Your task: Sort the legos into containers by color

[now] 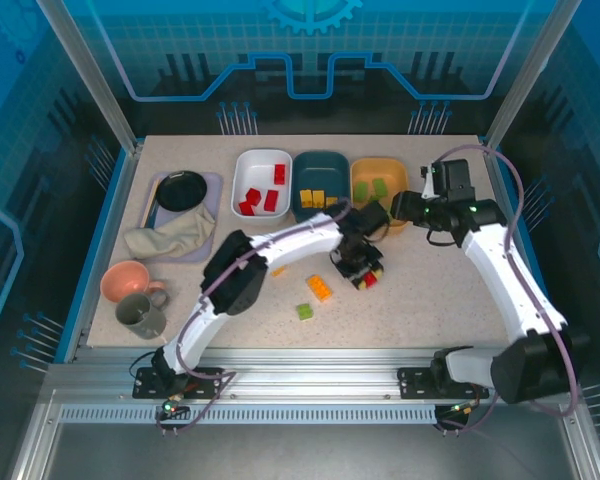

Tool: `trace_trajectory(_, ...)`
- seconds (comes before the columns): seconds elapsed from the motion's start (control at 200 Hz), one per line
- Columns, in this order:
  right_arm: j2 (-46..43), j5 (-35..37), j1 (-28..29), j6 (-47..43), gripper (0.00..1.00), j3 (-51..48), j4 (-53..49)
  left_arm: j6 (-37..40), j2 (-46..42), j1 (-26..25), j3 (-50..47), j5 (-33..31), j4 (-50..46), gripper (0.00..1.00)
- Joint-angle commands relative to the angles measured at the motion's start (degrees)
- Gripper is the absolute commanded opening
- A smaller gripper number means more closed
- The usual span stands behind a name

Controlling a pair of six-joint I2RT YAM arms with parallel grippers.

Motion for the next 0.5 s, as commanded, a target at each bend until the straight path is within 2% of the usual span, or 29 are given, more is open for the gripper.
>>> trace_trajectory(0.0, -4.3, -15.1, 0.4, -1.5, 0.63, -2.8, 3.2, 7.9, -8.6, 5.3, -2.5, -6.6, -3.4, 0.26)
trace_trajectory(0.09, -5.7, -21.7, 4.2, -1.6, 0.64, -5.2, 8.3, 13.4, -11.2, 9.5, -3.1, -9.6, -5.2, 0.26)
trace_trajectory(0.235, -4.1, -26.1, 10.0, 2.6, 0.65, -8.9, 17.7, 22.1, -11.6, 17.3, -1.0, -13.4, -7.9, 0.26)
trace_trajectory(0.38, 1.2, -25.4, 14.5, 4.9, 0.65, -7.8, 21.7, 29.1, -9.1, 24.8, 3.7, -18.1, -7.6, 0.27)
trace_trajectory(0.495, 4.8, -25.8, 15.6, 7.2, 0.65, -7.0, 26.2, 33.0, -5.6, 29.3, 6.5, -20.4, -4.1, 0.28)
